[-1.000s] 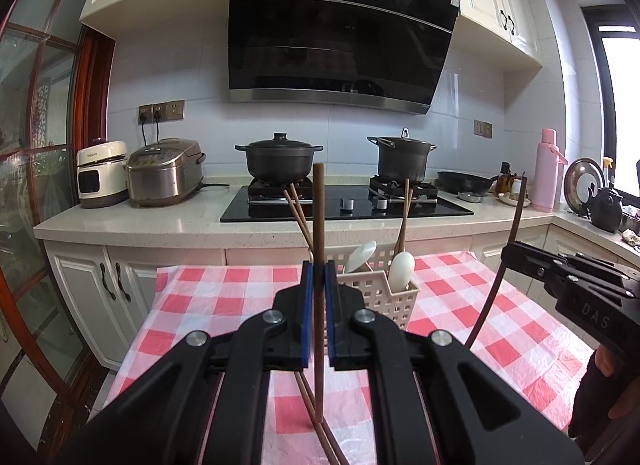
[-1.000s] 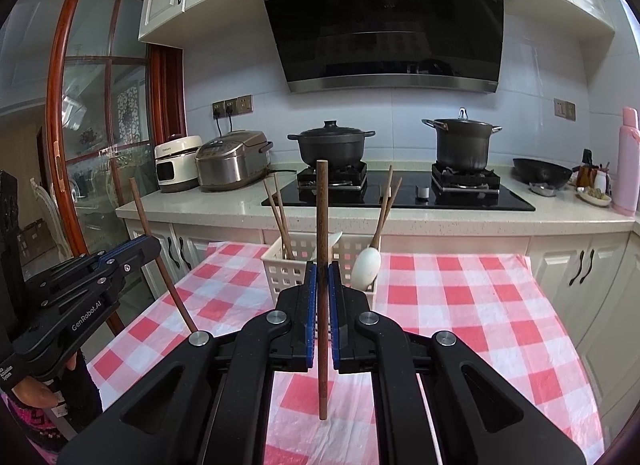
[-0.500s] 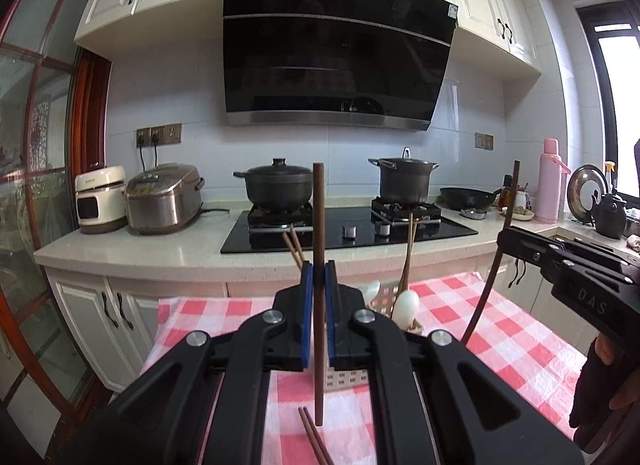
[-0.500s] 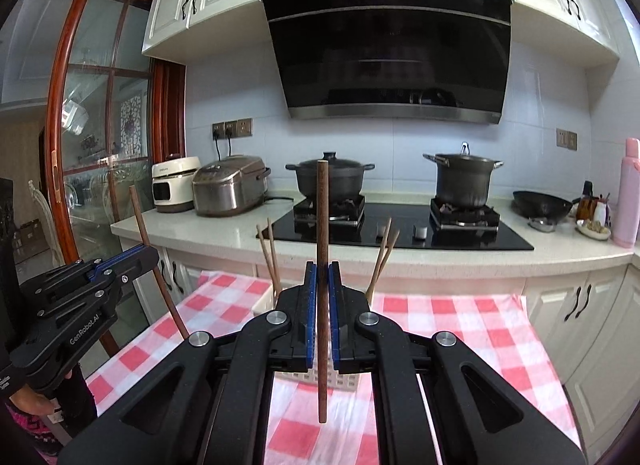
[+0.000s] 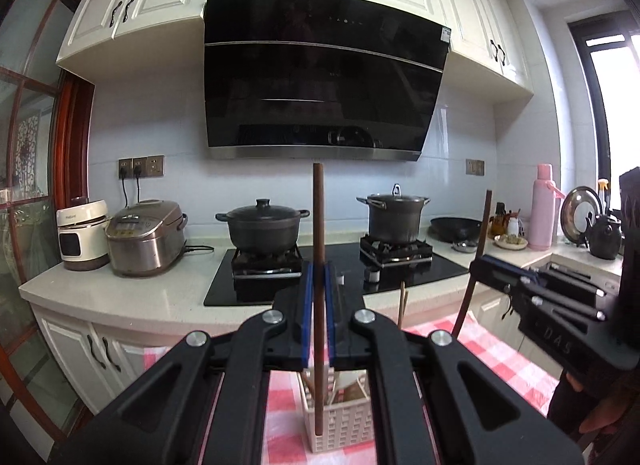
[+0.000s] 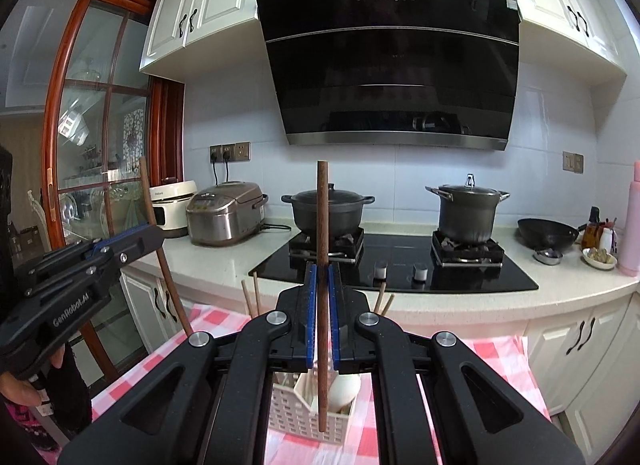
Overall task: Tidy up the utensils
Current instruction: 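Lower both chopsticks into the caddy and open both grippers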
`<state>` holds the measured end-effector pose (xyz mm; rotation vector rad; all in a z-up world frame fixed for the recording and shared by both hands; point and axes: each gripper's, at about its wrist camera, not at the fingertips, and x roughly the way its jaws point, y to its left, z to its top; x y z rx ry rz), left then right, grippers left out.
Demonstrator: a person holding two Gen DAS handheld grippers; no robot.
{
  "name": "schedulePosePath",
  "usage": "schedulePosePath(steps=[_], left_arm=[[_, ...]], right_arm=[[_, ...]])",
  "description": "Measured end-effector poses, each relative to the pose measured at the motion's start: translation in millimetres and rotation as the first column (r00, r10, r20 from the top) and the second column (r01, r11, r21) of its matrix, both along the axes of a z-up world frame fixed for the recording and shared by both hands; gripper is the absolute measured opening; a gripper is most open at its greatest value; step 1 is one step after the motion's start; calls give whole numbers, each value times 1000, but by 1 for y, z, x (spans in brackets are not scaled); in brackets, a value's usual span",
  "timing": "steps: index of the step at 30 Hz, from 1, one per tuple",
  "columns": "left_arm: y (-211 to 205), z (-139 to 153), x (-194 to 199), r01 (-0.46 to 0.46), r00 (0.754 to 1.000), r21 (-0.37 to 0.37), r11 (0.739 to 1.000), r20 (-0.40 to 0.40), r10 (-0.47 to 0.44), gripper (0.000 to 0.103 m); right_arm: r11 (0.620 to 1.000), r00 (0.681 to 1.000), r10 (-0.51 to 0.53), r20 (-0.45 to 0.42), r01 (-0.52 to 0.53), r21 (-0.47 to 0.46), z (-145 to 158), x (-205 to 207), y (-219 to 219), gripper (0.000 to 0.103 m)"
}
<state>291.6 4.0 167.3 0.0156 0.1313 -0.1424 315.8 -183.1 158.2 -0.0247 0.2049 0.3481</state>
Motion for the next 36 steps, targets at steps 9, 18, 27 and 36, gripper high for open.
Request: schedulePosePath(steps=[9, 18, 27, 36], left_arm=[[5, 18, 43, -5, 1000, -36, 999, 13, 5, 6], [11, -15, 81, 7, 996, -68, 998, -86, -13, 6], [14, -60, 107, 13, 976, -74, 997, -218, -29, 6], [29, -86, 113, -52, 965, -93, 994, -262, 26, 23]], right_arm=[[1000, 1000, 16, -13, -16, -20, -5, 31, 14, 6], [999, 997, 29, -74, -31, -22, -30, 57, 20, 6], [998, 980, 50, -193, -54, -13, -63, 83, 28, 6], [999, 967, 21, -253, -27, -18, -82, 98, 24, 11]])
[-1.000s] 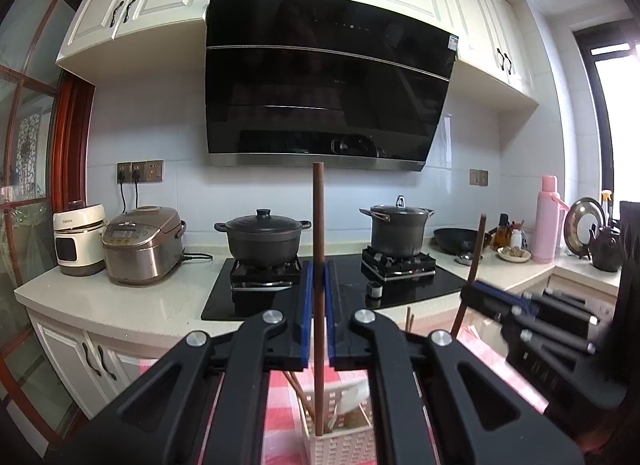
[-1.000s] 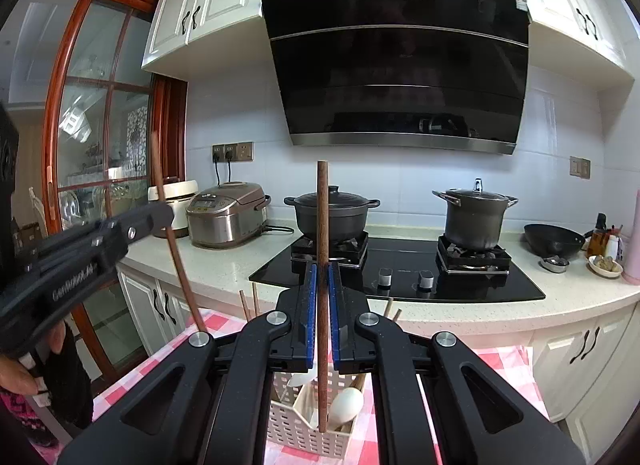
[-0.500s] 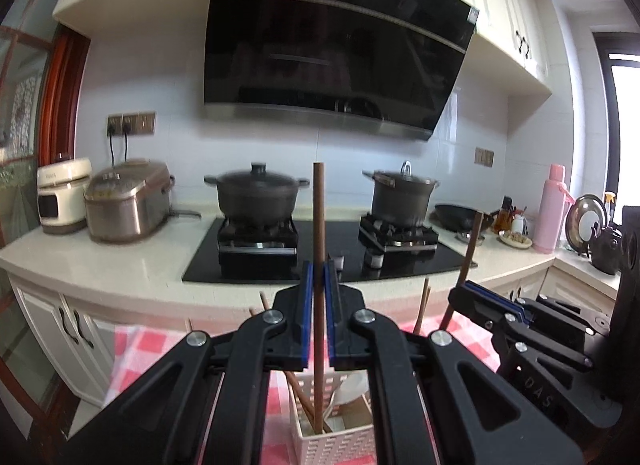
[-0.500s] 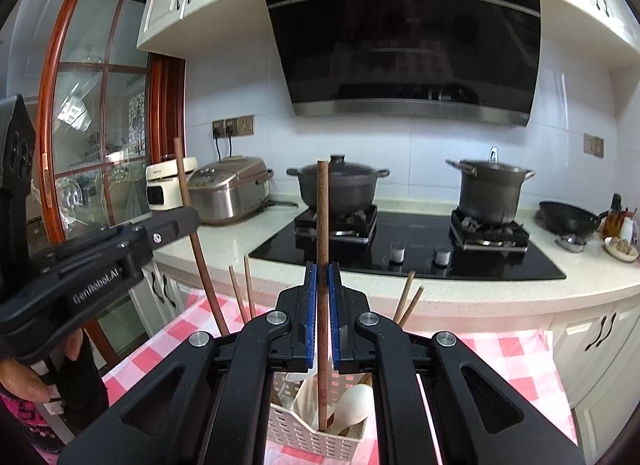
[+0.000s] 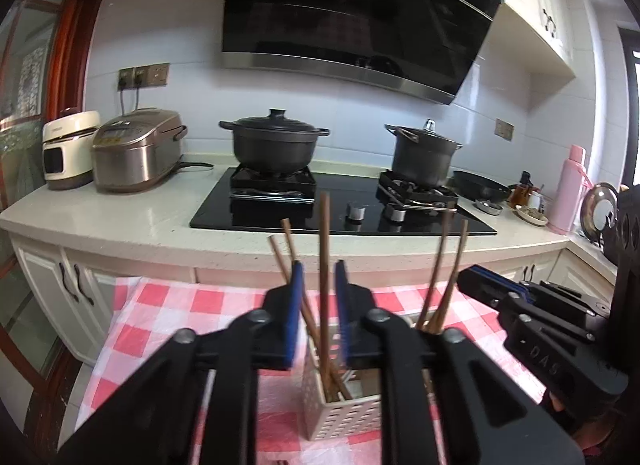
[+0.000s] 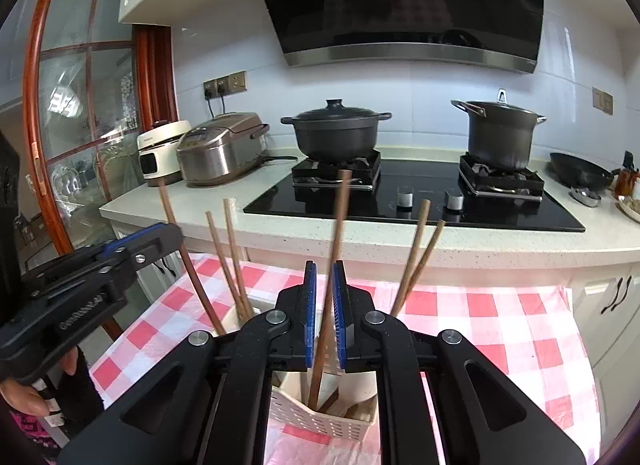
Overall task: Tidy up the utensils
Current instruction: 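Lower both chopsticks into the caddy and open both grippers, then move both grippers down to the last chopsticks on the tablecloth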
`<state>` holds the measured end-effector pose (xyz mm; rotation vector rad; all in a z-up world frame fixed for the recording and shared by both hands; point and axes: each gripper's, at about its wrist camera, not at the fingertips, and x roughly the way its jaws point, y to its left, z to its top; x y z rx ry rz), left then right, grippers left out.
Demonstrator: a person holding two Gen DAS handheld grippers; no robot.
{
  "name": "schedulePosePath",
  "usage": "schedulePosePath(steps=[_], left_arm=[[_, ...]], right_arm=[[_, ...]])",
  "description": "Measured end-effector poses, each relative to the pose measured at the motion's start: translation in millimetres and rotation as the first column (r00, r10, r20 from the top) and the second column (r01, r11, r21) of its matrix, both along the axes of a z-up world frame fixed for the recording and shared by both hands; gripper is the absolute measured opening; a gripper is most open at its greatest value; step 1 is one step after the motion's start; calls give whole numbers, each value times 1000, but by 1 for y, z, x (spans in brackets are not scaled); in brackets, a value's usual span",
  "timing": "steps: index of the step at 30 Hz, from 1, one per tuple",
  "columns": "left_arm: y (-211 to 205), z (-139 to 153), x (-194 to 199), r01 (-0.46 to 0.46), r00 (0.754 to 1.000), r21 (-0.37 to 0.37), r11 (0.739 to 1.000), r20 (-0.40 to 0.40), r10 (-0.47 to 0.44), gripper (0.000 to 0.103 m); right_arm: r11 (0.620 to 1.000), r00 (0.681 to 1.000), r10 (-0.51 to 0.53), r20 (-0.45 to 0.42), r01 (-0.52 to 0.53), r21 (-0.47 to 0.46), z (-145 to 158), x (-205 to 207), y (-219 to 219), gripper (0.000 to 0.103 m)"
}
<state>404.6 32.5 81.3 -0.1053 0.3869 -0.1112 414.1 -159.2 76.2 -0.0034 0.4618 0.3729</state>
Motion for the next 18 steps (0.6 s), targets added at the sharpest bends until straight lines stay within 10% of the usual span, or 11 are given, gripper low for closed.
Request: schedulePosePath(steps=[18], left_arm=[[36, -24, -74, -159, 987, 4, 987, -3, 159, 94]], right_arm=[[999, 999, -42, -10, 42, 21, -21, -73, -21, 39]])
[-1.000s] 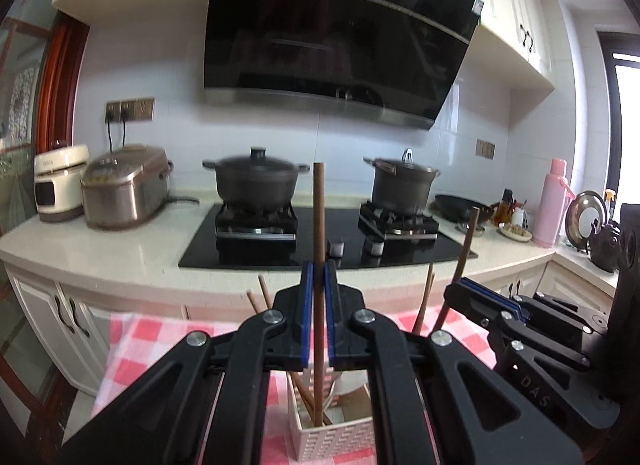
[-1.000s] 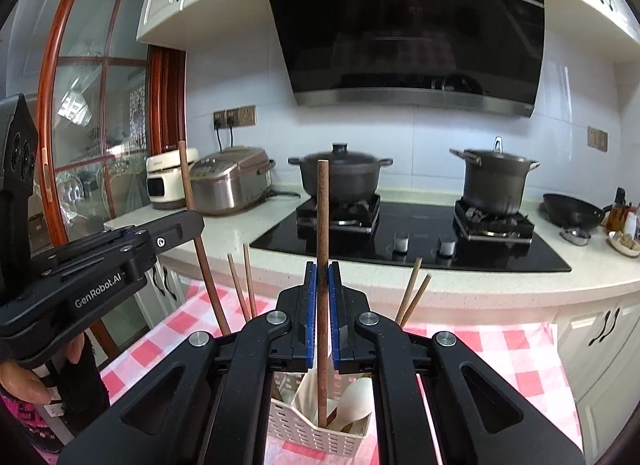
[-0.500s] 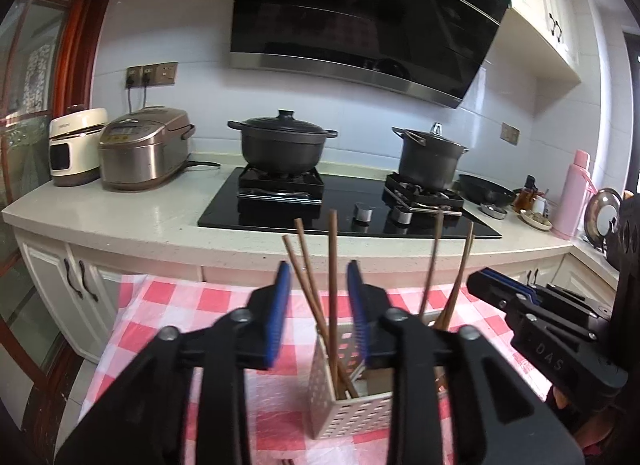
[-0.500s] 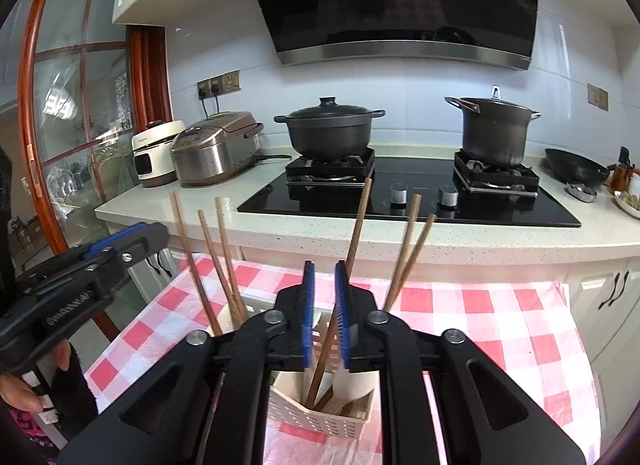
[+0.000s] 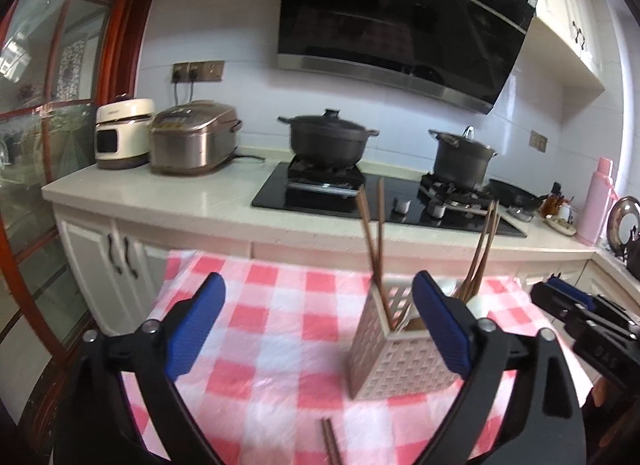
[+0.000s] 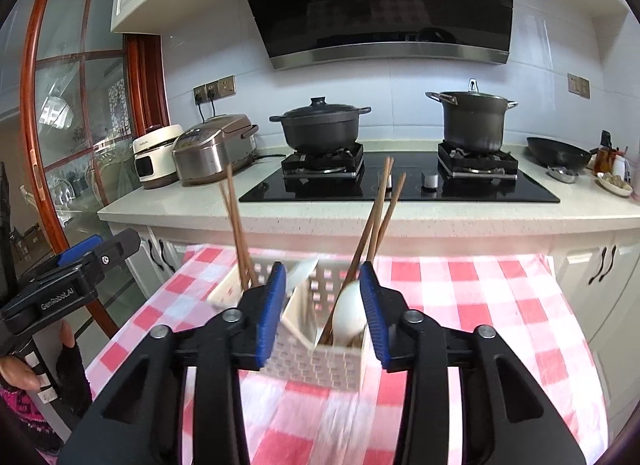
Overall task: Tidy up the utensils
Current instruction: 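Move both grippers down to the last chopsticks on the tablecloth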
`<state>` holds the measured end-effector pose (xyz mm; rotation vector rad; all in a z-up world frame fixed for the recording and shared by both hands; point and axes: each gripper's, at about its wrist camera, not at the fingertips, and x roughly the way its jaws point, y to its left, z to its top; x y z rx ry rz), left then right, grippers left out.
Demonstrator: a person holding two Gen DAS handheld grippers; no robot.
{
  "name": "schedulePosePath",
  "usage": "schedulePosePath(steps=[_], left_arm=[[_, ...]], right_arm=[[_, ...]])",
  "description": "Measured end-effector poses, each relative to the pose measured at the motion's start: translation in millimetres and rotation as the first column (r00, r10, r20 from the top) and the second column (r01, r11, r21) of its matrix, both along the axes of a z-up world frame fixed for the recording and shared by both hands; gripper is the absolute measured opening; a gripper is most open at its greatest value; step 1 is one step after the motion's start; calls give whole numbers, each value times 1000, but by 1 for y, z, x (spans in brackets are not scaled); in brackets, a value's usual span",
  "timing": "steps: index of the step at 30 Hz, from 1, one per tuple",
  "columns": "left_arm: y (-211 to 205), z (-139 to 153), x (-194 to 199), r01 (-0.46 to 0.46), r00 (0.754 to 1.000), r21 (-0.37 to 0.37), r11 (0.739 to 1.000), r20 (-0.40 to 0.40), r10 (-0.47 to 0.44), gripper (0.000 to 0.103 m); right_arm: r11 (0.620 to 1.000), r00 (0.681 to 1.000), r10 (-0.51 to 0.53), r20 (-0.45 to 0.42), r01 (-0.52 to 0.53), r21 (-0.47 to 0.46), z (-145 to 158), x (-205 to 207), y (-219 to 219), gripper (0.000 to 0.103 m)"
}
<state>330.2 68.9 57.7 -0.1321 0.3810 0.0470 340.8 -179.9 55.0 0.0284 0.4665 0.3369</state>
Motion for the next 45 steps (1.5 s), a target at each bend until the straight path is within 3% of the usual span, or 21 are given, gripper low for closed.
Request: schedulePosePath(steps=[10, 25, 32, 45], left_arm=[[10, -51, -40, -65, 996, 107, 992, -59, 72, 98], [33, -116, -72, -69, 978, 106, 992, -190, 88, 98], [46, -132, -78, -78, 971, 109, 991, -218, 100, 98], [53, -139, -79, -74, 970, 143, 987, -220, 105, 98]], right_arm=[[1000, 995, 0, -103, 0, 2, -47, -24, 11, 40], [994, 972, 28, -232, -52, -99, -110, -46, 66, 44], [984, 950, 77, -303, -121, -130, -129, -41, 102, 26], [970, 916, 97, -388, -175, -170, -149, -28, 135, 17]])
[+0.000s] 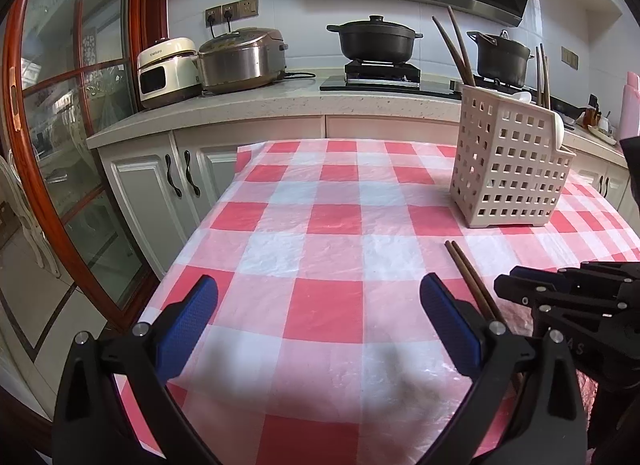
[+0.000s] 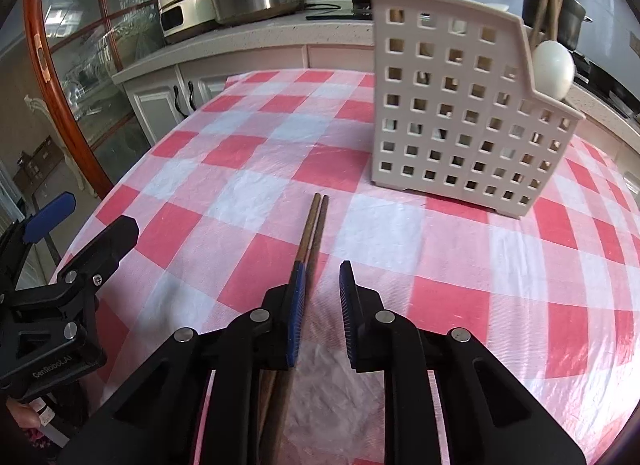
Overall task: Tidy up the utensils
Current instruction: 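Move both grippers down to the last chopsticks on the tablecloth, then grasp a wooden chopstick with the right gripper while the left gripper grasps another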
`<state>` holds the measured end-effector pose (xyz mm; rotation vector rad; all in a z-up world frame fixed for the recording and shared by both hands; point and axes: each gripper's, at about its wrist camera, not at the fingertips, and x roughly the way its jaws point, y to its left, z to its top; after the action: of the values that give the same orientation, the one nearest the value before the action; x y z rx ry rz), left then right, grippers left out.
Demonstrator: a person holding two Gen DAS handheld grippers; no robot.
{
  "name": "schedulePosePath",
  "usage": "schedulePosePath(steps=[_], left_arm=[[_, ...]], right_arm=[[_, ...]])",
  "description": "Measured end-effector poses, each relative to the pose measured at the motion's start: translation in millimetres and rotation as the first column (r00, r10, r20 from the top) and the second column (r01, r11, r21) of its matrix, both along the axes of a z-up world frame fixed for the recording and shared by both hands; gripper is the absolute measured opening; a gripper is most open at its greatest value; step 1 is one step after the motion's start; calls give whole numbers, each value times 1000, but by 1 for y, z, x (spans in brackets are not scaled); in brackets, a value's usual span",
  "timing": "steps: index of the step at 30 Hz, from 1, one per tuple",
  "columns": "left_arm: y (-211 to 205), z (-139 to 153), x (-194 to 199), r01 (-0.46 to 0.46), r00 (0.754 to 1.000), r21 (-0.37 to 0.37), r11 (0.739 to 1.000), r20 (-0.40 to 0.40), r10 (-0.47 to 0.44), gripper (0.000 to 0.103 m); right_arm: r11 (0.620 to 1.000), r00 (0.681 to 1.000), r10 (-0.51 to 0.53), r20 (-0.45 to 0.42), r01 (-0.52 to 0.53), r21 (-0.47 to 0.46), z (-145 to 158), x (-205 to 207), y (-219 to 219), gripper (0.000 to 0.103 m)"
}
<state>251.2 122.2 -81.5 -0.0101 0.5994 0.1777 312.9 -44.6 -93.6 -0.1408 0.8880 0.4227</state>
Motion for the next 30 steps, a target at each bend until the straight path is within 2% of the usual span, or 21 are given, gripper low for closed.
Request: schedulePosePath(steps=[8, 19, 22, 27, 30], left_arm=[[4, -2, -2, -4, 1000, -5, 1000, -2, 4, 98], [4, -3, 0, -7, 1000, 7, 1000, -19, 7, 98], [2, -4, 2, -1, 1000, -4, 1000, -31, 1, 98], [-12, -5, 9, 36, 998, -17, 999, -56, -36, 98], [-27, -8, 19, 68, 993, -38, 997, -99, -71, 98]], right_arm=[[999, 999, -3, -42, 2, -40, -9, 10, 9, 17], [995, 999, 8, -42, -12, -98, -11, 24, 22, 16], [996, 999, 3, -40, -7, -90, -10, 21, 15, 7], [998, 999, -25, -34, 23, -58, -10, 14, -11, 6], [998, 997, -61, -36, 60, -32, -8, 13, -32, 6]])
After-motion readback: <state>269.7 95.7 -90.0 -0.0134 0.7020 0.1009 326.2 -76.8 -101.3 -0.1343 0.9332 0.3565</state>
